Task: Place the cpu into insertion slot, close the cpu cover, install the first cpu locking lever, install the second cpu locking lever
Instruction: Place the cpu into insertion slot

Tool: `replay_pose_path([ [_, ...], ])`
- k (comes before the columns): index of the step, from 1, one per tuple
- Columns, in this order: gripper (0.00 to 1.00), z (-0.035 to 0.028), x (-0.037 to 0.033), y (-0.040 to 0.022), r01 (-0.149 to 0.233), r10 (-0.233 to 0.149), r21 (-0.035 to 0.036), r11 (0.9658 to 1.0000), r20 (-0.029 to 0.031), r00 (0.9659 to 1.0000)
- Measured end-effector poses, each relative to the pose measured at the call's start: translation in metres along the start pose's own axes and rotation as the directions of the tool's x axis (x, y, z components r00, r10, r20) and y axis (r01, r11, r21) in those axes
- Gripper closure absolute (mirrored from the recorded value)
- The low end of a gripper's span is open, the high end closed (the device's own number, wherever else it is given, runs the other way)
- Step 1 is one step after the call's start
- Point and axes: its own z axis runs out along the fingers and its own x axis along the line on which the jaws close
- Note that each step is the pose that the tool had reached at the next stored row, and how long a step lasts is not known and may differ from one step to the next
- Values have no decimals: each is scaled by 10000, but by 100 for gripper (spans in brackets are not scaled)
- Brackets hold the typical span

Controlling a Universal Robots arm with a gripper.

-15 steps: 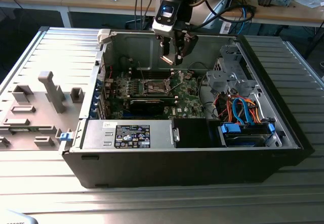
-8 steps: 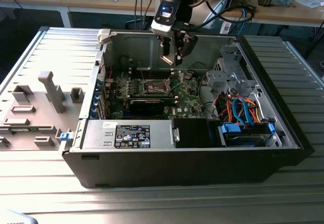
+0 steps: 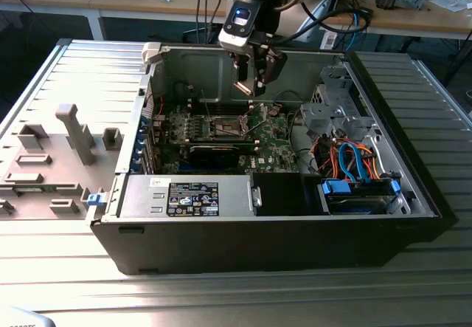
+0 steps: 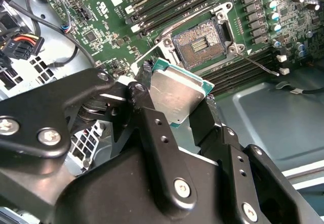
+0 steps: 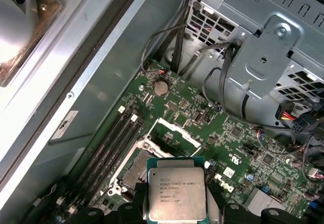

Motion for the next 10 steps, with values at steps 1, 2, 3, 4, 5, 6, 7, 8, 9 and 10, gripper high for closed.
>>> replay_pose_path([
  [1,45,1,0,0,-62,62,1,10000,2,10000],
  [2,45,2,0,0,-126,126,3,9999,4,9999],
  [3,45,3,0,0,-160,160,2,9999,4,9999],
  [4,45,3,0,0,-189,189,3,9998,5,9998],
  [5,45,4,0,0,-229,229,4,9997,6,9997],
  [6,45,4,0,0,-249,249,4,9997,6,9997],
  [7,45,4,0,0,-272,272,4,9996,7,9996],
  [8,45,5,0,0,-290,290,4,9996,8,9996],
  [9,45,5,0,0,-312,312,5,9995,9,9995],
  [10,45,8,0,0,-483,483,7,9988,13,9988],
])
